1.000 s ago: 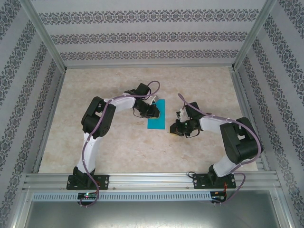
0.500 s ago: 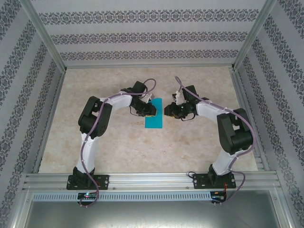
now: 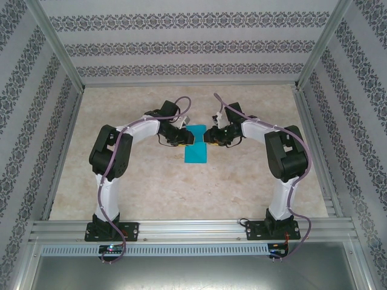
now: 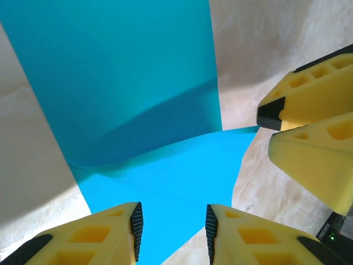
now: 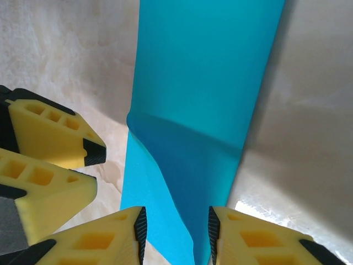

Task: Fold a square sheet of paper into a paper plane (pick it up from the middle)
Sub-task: Turn over the paper at the center of the table.

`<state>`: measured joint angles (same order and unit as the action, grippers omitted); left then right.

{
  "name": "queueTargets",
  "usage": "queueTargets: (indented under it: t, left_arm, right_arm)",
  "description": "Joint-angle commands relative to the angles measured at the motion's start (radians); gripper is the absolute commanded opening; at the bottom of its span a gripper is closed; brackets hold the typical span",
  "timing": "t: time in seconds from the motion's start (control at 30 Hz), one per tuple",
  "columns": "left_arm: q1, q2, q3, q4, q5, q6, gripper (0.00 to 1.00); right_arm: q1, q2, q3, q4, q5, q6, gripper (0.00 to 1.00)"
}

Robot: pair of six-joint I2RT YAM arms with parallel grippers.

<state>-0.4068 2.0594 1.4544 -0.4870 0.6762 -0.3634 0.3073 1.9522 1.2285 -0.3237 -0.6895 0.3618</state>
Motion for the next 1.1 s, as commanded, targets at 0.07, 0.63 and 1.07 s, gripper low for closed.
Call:
queueTargets:
  t: [0.07, 0.63, 1.07]
  left_arm:
    - [0.019, -0.044, -0.034, -0.021, -0.003, 0.030, 0.41]
    - [0.061, -0.195, -0.237, 0.144, 0.037, -0.060, 0.54]
    - [0.082, -0.308, -0.398, 0.437, 0.097, -0.257, 0.60]
  right_arm:
    - [0.027, 0.032, 0.034, -0.026, -0.028, -0.054, 0.38]
    - [0.075, 0.122, 0.101, -0.021, -0.095, -0.095, 0.19]
    - [0.063, -0.029, 0.009, 0.083, -0.201, -0.015, 0.03]
